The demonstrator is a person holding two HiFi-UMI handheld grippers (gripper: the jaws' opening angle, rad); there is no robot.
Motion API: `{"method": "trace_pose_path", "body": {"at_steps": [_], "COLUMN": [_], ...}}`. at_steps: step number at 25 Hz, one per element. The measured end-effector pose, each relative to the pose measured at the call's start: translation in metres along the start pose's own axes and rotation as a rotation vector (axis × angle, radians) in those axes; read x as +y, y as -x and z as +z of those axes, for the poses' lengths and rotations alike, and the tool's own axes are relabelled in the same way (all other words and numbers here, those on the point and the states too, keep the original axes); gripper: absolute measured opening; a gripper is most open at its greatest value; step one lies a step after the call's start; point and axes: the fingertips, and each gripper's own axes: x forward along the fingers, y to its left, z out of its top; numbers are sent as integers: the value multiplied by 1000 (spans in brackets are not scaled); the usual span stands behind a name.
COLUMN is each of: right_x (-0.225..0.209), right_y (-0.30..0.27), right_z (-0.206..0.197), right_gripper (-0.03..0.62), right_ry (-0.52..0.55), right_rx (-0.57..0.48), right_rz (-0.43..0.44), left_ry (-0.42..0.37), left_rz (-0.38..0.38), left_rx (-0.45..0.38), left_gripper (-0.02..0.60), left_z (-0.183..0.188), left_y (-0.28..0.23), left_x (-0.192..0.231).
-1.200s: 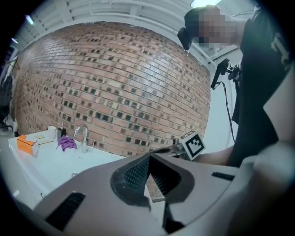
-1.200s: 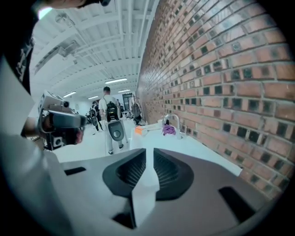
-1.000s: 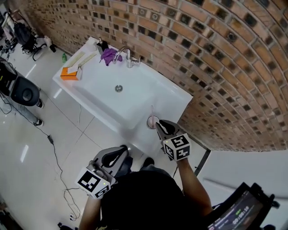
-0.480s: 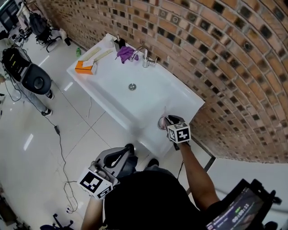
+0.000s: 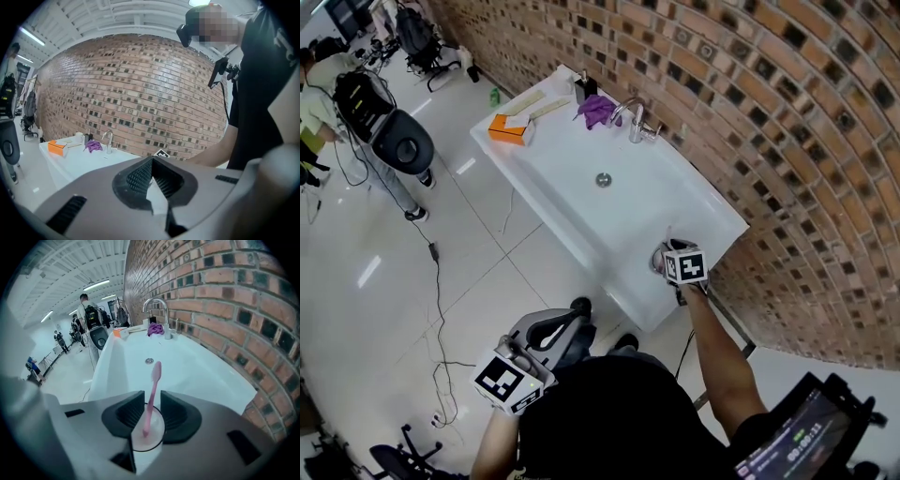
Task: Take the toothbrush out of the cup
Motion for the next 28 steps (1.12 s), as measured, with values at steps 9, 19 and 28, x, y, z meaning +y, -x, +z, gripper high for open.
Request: {"method": "trace_pose_path", "body": {"at_steps": [9,19,28], "right_x": [-1,6,3], "right_y": [-13,-10,17], "right_z": [0,4,21], "right_gripper": [75,8,8], "right_ry": [12,10,-35], "right_rx": [33,4,-81], "right_rz": [-15,-5,-14], "left_ry": [5,3,6], "left_rz": [29,27,-1], "left_rx": [0,-1,-3], "left_gripper": [0,0,0], "left_z": [-1,1,0], "left_y": [6,5,6], "left_x": [3,8,6]}}
